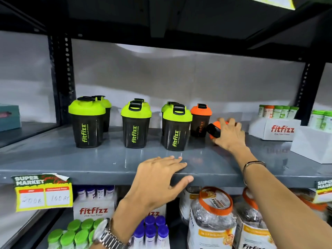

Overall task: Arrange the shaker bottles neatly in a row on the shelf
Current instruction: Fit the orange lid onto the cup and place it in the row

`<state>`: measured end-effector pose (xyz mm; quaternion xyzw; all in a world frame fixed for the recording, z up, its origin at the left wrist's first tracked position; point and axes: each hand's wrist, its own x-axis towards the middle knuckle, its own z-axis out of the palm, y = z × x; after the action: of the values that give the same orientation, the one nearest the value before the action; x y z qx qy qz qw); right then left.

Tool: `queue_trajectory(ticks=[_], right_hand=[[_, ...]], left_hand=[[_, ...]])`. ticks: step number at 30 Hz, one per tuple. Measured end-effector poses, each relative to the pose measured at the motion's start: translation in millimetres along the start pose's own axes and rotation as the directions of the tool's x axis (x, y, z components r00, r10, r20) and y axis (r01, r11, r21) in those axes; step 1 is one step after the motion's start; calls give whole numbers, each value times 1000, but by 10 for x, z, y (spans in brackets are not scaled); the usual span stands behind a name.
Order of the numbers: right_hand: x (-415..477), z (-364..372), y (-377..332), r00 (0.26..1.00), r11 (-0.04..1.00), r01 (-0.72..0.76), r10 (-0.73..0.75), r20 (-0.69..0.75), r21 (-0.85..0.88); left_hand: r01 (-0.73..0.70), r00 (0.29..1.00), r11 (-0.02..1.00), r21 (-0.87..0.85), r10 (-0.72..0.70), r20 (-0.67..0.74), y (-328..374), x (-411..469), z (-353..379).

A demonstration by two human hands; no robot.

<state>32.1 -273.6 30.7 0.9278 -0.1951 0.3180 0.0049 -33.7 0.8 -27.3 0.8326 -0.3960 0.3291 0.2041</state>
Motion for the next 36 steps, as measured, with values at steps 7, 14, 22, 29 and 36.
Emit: queue_trajectory(ticks=[7,14,22,29,36], right_hand=[[11,-323,105,988,907,10,55,-143,420],[265,-729,140,992,695,-87,-3,123,714],[393,-661,84,966,641,-151,-67,251,752],[350,-513,96,975,513,-128,-91,202,849],[89,-271,301,959,178,-272,-25,281,946]], left_hand=[[35,998,999,7,-35,-46,14,3,23],[46,997,999,26,-44,-66,54,48,29],[14,1000,1000,4,-14,0,81,97,37],[11,1000,1000,6,-11,-10,66,76,38],[29,999,999,-16,-30,-30,82,70,57]])
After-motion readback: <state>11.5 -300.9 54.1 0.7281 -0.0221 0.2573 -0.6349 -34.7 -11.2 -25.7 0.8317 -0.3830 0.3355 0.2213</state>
